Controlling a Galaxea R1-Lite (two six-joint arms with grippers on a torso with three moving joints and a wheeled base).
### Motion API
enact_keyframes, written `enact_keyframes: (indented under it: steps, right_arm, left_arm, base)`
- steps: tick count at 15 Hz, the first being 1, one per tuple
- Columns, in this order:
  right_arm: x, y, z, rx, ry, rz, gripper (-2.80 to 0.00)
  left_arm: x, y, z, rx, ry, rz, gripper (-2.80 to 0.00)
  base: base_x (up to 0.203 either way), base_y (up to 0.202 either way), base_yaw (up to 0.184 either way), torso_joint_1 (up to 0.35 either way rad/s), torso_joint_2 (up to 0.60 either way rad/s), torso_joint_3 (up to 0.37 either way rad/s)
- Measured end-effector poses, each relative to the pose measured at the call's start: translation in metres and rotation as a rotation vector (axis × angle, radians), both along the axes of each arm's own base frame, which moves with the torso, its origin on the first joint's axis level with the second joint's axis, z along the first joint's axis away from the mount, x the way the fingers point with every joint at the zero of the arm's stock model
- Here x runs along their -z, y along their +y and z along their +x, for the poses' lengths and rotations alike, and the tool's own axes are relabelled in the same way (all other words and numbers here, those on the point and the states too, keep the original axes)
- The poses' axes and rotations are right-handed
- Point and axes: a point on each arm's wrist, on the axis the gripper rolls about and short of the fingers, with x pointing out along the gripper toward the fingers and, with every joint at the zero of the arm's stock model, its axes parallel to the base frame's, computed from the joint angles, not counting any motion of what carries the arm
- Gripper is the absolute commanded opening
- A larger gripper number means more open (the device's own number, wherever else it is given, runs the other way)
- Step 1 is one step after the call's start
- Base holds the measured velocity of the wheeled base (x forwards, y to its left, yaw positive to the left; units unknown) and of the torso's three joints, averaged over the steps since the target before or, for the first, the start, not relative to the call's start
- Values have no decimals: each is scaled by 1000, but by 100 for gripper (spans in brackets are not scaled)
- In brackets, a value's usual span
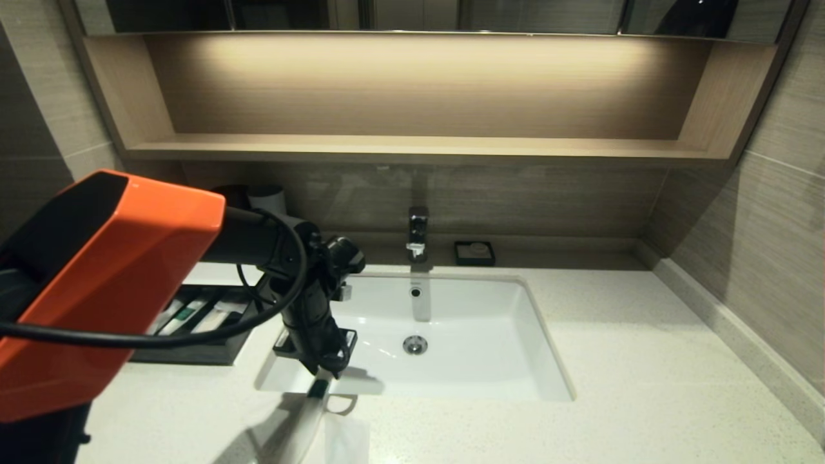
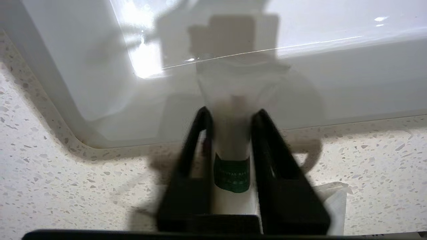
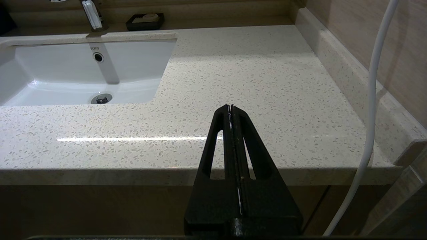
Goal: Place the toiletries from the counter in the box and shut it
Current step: Pick up the bathroom toiletry
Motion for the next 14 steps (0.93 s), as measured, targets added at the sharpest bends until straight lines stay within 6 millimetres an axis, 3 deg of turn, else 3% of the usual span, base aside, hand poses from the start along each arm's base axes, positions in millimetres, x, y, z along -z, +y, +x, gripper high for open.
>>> enact_keyframes:
  steps: [6, 14]
  right_arm:
    - [0, 0, 0, 0, 0, 0, -280]
    - [0, 0, 0, 0, 0, 0, -280]
  left_arm:
    - [-10, 2, -2, -10, -36, 19, -280]
    - [-57, 16, -22, -27, -126, 18, -280]
  base:
    - [0, 0, 0, 0, 0, 0]
    - [0, 0, 0, 0, 0, 0]
